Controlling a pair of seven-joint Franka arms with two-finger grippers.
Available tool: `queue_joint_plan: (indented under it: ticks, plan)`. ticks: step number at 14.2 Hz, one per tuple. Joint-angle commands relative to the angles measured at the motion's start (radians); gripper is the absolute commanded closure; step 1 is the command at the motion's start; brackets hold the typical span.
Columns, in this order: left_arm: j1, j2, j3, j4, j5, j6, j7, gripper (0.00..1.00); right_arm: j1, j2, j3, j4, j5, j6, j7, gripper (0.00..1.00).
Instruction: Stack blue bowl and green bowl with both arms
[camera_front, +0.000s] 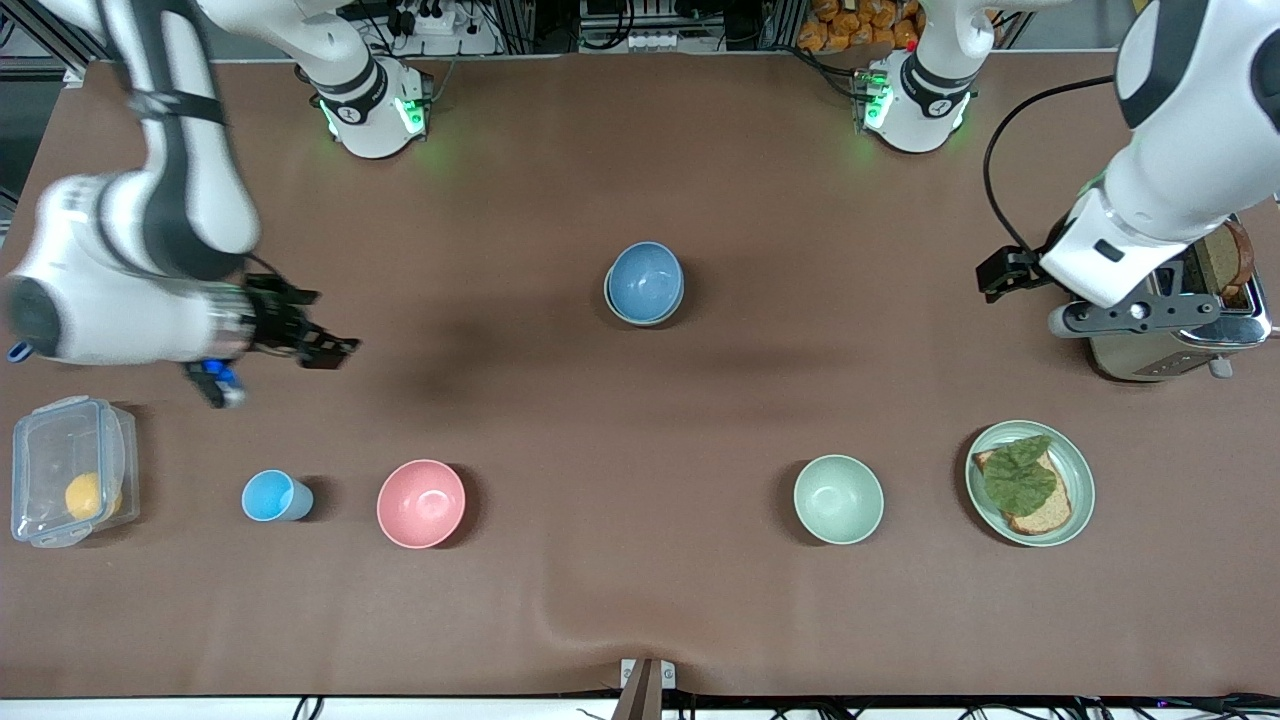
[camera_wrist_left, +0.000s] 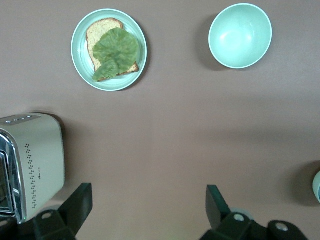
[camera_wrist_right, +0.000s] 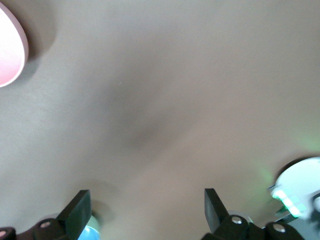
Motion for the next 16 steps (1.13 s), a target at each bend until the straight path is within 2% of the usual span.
queue_joint_plan:
  ticks: [1,3,5,7,9,13,16]
  plan:
    - [-0.052,-0.057,0.106,-0.009,-0.046,-0.009,0.114,0.0,-0.081,-0.077,0.035,0.025,-0.091,-0.03,-0.079,0.0]
    - [-0.023,-0.051,0.116,0.023,-0.084,-0.049,0.165,0.0,-0.172,-0.125,0.094,0.069,-0.111,-0.033,-0.082,0.0]
    - [-0.023,-0.048,0.116,0.055,-0.086,-0.09,0.167,0.0,-0.24,-0.178,0.17,0.093,-0.196,-0.063,-0.08,0.0]
    - [-0.029,-0.044,0.113,0.066,-0.074,-0.09,0.165,0.0,-0.306,-0.234,0.28,0.108,-0.25,-0.067,-0.082,0.0]
    - [-0.023,-0.044,0.113,0.08,-0.072,-0.097,0.167,0.0,-0.349,-0.277,0.362,0.125,-0.257,-0.073,-0.085,0.0]
    - [-0.021,-0.046,0.117,0.096,-0.071,-0.117,0.167,0.0,-0.354,-0.277,0.368,0.197,-0.258,-0.105,-0.111,0.0]
    - [-0.025,-0.046,0.116,0.098,-0.072,-0.118,0.17,0.0,-0.372,-0.275,0.367,0.205,-0.264,-0.099,-0.252,0.0]
